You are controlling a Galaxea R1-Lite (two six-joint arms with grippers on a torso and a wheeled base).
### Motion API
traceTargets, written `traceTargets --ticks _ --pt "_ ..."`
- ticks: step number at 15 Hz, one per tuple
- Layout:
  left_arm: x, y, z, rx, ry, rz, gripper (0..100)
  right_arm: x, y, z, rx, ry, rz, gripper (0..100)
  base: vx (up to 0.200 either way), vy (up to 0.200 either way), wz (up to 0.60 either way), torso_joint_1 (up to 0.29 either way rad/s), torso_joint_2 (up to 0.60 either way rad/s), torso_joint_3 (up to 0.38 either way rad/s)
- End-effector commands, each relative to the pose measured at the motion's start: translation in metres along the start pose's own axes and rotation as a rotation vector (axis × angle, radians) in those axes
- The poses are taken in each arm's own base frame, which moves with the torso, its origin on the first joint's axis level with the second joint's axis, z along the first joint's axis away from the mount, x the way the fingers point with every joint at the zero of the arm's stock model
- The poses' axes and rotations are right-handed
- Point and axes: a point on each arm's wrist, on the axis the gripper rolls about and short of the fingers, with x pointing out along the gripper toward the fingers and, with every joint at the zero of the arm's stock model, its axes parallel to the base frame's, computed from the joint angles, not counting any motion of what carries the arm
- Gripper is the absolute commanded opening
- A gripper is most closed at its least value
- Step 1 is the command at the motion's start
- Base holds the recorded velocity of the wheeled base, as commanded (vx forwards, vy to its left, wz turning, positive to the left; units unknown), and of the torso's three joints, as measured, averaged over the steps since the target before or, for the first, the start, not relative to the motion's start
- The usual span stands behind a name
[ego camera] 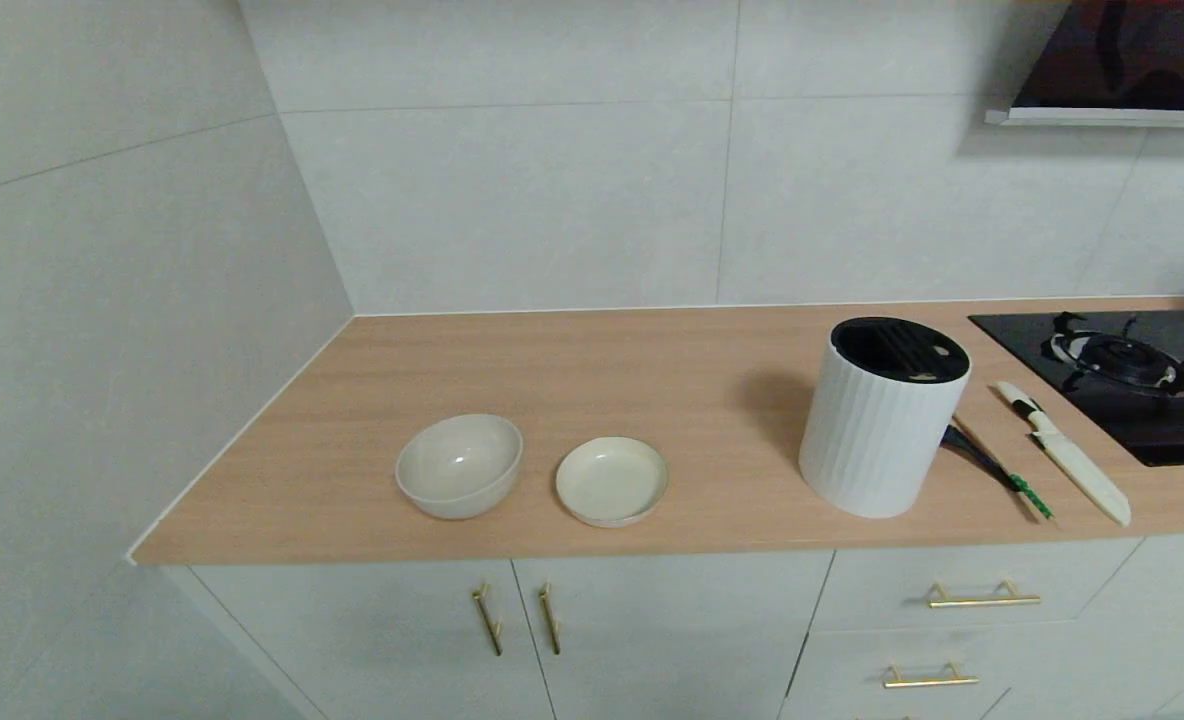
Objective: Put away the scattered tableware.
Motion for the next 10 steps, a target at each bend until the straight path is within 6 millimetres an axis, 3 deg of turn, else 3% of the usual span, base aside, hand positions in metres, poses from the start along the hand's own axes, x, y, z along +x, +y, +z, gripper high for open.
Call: traceTargets --ticks 1,9,10 --pt "0.0000 0.0000 0.0000 0.000 0.000 0.000 100 0.0000 0.0000 0.0000 0.000 0.000 0.002 100 0.000 0.200 0.00 0.007 0.00 0.002" --pt "0.0000 0.0000 0.0000 0.000 0.000 0.000 100 0.0000 0.0000 0.0000 0.000 0.000 0.000 100 0.000 0.200 0.00 0.003 0.00 0.002" --pt "0.0000 0.0000 0.0000 0.000 0.000 0.000 100 0.0000 0.0000 0.0000 0.000 0.000 0.000 100 0.000 0.000 0.00 0.000 0.00 0.000"
